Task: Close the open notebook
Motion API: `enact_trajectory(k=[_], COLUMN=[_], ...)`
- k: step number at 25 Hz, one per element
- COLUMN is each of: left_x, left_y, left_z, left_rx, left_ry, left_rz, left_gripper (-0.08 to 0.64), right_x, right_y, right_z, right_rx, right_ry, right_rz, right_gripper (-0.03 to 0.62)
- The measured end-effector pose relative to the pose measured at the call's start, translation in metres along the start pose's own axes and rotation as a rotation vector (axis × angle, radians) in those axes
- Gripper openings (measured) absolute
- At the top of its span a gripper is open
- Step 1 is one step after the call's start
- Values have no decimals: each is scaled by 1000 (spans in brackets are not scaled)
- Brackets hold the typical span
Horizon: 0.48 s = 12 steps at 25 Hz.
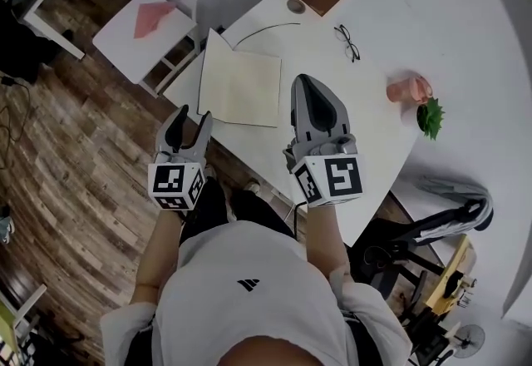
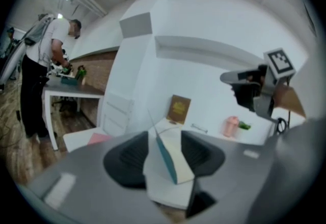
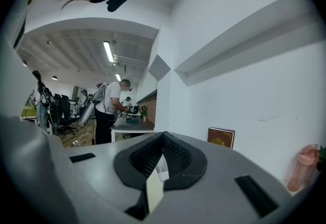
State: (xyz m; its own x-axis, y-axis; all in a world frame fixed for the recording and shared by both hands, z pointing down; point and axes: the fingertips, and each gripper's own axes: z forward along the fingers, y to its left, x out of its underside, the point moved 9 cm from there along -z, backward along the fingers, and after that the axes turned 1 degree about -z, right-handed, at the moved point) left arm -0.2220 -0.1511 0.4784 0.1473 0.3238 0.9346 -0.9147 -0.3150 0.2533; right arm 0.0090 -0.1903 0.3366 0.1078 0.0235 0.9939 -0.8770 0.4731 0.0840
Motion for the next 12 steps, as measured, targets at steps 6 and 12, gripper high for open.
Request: enact_trajectory(k=[6,12], left_x=[13,10], left_y=[-1,-10], left_z=[9,14], left_rx=[-59,-68], left_ry=[9,-14], left_rz=[-58,-50], left_gripper=[163,37], right_x=[6,9], right_y=[-13,-26], right_z=[-11,-23], right_rx=[-8,-5], right_ry=[30,35], right_rz=[-10,-15], right_gripper=[-3,-3])
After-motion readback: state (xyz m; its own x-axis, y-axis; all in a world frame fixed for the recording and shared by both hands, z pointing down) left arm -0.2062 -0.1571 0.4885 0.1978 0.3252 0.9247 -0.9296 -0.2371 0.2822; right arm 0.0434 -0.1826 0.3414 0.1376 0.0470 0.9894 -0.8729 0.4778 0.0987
